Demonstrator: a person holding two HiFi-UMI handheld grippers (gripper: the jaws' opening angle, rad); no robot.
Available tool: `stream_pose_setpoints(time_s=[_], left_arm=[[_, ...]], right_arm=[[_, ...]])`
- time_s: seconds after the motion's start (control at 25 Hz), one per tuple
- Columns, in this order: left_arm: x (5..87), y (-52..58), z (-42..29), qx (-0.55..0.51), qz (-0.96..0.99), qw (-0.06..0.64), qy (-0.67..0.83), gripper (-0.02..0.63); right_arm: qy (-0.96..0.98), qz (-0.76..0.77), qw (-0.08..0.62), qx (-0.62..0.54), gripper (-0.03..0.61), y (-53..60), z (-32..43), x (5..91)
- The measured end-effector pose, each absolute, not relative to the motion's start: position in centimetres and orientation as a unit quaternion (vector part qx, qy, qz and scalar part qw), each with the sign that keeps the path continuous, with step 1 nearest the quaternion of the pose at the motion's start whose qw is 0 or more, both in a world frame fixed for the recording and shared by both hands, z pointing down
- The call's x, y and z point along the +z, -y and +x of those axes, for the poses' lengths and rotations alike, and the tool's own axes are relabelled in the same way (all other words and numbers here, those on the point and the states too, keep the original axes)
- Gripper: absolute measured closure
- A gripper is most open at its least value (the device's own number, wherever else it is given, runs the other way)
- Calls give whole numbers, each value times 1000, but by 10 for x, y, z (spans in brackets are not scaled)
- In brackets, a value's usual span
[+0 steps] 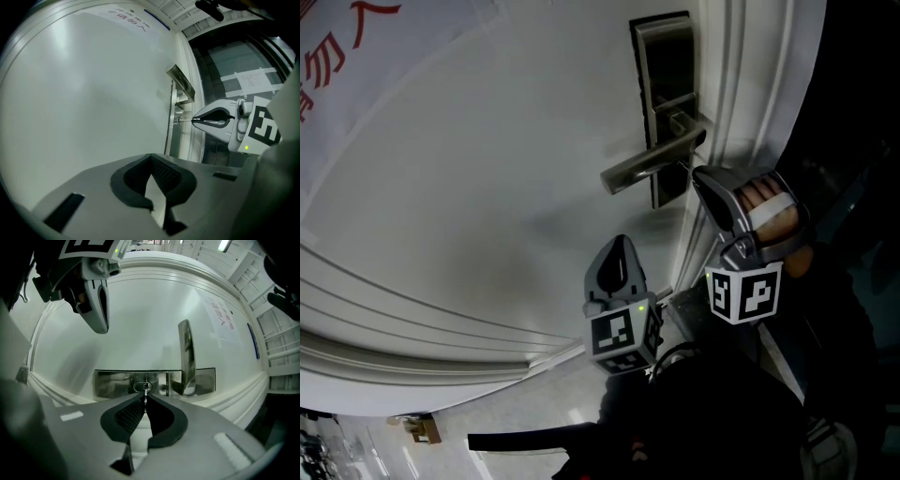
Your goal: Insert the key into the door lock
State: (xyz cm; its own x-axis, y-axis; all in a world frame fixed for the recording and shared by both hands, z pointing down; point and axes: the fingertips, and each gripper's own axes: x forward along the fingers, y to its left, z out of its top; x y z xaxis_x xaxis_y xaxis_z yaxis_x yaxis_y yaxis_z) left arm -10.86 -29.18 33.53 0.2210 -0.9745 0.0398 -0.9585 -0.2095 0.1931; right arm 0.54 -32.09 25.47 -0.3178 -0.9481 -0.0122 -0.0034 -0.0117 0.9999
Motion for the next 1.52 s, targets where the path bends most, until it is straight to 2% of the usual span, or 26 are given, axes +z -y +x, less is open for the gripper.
stream_pose_setpoints(time_s=[1.52], left_arm=[[336,296,-102,-49,783,95,612,612]], right_arm=[[542,419,433,-585,566,329,-2,256]])
